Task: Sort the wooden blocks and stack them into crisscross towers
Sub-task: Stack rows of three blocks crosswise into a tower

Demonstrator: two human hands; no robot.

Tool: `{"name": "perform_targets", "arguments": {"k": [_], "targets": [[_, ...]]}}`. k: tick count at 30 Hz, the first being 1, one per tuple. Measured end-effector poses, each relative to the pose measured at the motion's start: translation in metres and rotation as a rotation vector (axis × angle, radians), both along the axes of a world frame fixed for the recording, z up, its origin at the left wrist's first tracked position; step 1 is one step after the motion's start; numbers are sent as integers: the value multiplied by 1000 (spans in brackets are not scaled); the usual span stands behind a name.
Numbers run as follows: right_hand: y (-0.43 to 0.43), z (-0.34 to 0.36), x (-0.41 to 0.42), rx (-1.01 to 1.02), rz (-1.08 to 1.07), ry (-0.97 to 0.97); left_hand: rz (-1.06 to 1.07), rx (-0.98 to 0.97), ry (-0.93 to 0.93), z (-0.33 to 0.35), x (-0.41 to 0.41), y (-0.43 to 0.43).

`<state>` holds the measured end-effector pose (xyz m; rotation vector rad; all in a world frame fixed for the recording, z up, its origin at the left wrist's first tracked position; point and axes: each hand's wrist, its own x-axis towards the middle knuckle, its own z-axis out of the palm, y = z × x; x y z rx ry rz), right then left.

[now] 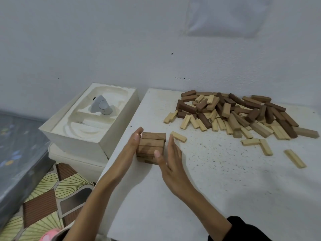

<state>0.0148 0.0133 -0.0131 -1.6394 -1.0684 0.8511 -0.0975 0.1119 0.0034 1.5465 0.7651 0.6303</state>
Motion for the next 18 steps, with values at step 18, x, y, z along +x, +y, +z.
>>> {"name": "perform_targets", "arguments": {"k": [18], "targets": [[-77,-33,194,195,-577,-627,-205,770,279,-1,187,-28]]}}
